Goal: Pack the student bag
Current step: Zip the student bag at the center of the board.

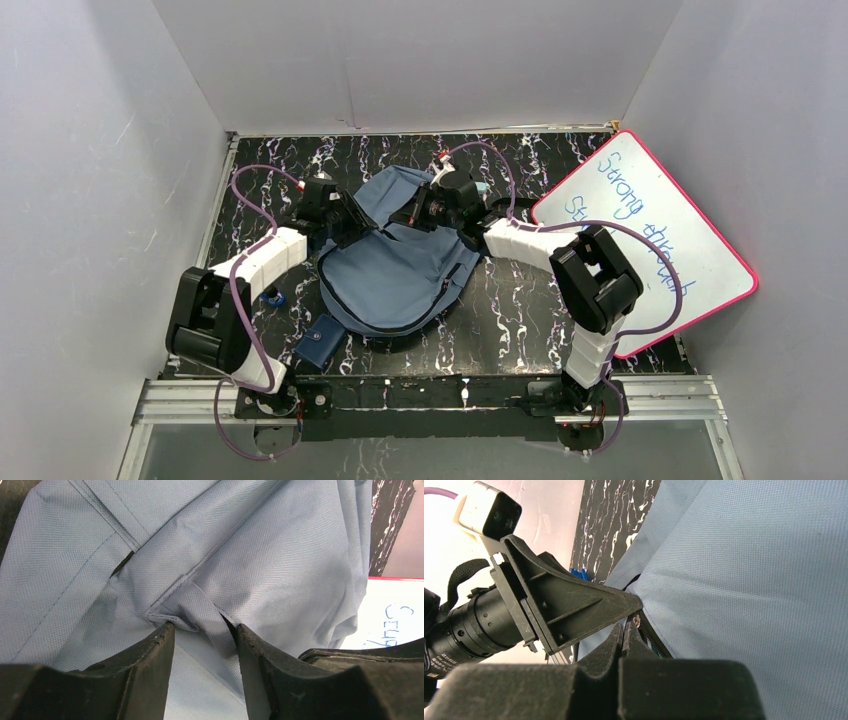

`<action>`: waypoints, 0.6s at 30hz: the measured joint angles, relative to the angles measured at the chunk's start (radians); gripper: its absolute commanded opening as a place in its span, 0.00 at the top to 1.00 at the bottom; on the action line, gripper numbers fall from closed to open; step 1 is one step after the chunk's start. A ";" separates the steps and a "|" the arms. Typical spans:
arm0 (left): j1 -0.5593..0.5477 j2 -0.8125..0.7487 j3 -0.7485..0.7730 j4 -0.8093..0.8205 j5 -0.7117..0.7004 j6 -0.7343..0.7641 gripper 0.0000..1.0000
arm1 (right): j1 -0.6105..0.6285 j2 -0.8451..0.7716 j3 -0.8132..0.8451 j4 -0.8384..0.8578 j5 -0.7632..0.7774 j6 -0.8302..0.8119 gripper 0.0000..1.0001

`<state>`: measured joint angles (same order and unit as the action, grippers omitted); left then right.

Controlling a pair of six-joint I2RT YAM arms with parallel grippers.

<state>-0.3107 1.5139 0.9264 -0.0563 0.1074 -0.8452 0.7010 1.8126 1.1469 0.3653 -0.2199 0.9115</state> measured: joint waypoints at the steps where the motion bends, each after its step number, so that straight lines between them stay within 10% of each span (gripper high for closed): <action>1: 0.000 0.001 0.000 0.000 -0.001 -0.003 0.61 | 0.000 0.000 -0.001 -0.001 0.000 -0.002 1.00; 9: -0.001 0.002 0.000 0.014 -0.003 -0.010 0.94 | 0.000 -0.013 -0.020 -0.010 0.000 -0.019 1.00; 18: -0.001 0.013 0.000 0.023 0.002 0.000 0.99 | 0.001 -0.116 -0.106 -0.064 0.040 -0.071 1.00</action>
<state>-0.3115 1.5269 0.9264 -0.0338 0.1097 -0.8455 0.7017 1.6962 1.0405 0.3016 -0.1795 0.8402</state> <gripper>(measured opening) 0.036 0.020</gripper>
